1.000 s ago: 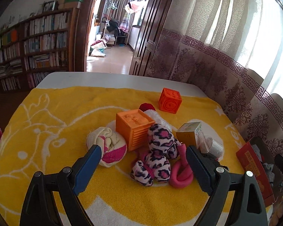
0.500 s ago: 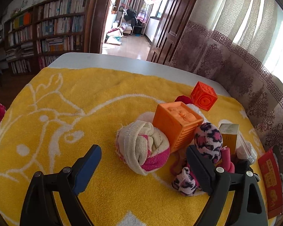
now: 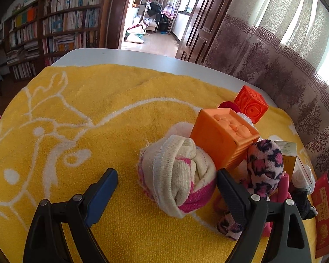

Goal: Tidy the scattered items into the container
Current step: 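Grasp the white-and-pink rolled sock with the left gripper, then grasp the white tape roll with the right gripper while the left holds the rolled sock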

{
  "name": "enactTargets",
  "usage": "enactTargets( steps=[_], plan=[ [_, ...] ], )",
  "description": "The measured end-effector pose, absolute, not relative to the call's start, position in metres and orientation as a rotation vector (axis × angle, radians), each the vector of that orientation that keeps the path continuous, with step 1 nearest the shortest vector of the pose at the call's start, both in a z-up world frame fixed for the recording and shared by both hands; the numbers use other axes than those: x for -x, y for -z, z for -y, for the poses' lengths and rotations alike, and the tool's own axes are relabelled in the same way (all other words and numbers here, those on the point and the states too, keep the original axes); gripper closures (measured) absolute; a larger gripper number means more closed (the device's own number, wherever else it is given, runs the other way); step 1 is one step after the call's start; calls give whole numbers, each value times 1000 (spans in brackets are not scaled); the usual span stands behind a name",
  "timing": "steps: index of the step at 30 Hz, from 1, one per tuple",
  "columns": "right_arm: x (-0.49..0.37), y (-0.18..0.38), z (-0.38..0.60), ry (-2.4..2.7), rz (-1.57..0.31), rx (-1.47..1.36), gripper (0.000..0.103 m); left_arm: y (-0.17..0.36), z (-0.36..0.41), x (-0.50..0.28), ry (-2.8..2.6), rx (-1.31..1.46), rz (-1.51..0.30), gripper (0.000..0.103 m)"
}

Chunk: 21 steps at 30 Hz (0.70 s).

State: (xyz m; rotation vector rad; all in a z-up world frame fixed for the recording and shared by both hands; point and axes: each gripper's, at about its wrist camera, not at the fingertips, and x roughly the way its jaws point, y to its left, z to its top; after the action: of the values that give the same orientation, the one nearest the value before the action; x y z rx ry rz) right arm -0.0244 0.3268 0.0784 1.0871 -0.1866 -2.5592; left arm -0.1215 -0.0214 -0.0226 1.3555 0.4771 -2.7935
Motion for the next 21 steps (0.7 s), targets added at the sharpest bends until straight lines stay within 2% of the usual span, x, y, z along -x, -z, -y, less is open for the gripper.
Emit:
enactTargets(
  steps=[3, 7, 14, 21],
  plan=[
    [27, -72, -324, 2541, 196, -1105, 29, 20, 22, 120, 2846, -1362, -553, 36],
    [33, -61, -328, 2542, 244, -1143, 29, 19, 22, 115, 2858, -1343, -548, 36],
    [42, -58, -345, 2538, 369, -1158, 29, -8, 34, 95, 2889, -1224, -649, 36],
    [52, -58, -334, 2504, 354, -1182, 29, -22, 30, 81, 2933, -1199, -674, 36]
  ],
)
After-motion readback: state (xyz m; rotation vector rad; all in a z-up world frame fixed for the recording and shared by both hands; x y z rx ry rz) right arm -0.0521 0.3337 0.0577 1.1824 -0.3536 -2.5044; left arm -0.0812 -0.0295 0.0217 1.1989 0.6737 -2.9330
